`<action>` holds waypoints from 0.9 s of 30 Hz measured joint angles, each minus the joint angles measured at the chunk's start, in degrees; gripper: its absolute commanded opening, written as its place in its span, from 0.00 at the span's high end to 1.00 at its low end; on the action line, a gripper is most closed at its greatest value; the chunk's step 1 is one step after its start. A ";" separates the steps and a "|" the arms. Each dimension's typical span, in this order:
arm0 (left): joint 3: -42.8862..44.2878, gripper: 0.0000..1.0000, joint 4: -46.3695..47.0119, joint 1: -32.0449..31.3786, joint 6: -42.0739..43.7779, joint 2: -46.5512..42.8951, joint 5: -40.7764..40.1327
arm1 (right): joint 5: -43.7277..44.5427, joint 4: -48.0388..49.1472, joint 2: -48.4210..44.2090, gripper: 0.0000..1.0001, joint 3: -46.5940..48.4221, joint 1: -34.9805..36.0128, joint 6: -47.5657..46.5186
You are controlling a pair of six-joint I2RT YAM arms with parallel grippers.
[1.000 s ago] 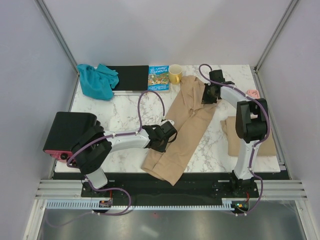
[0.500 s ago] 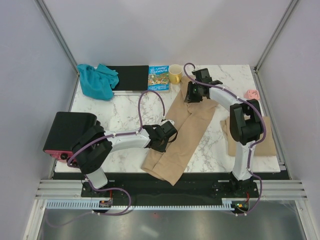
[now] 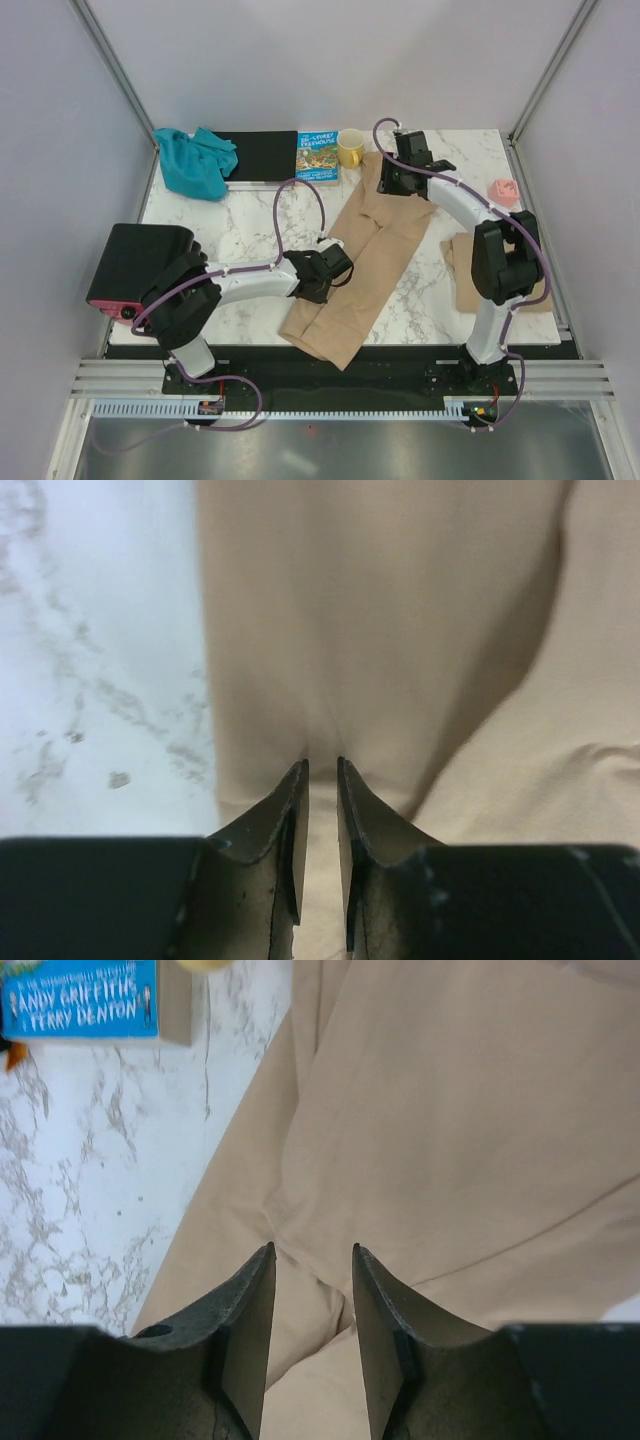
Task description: Fold and stack the t-shirts
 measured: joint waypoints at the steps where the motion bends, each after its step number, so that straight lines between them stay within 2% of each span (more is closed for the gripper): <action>1: -0.04 0.74 -1.27 0.04 -0.11 -0.48 -1.42 | 1.53 0.26 -1.55 0.56 -0.50 -0.46 -0.07; 6: 0.02 0.73 -4.09 0.11 -0.15 -5.97 -4.15 | 7.19 1.42 -4.37 0.58 -1.14 -4.00 -0.04; 11: 1.77 0.78 -3.21 0.09 0.46 -9.77 -2.56 | 11.39 1.07 -0.92 0.62 -1.05 -8.37 0.15; 18: 1.55 0.84 -0.59 -0.35 1.97 -5.01 2.69 | 14.75 -1.14 7.54 0.67 0.09 -8.66 0.20; 27: 0.98 0.85 2.75 -1.66 3.30 -1.44 8.17 | 18.80 -1.62 8.20 0.67 0.70 -9.55 0.61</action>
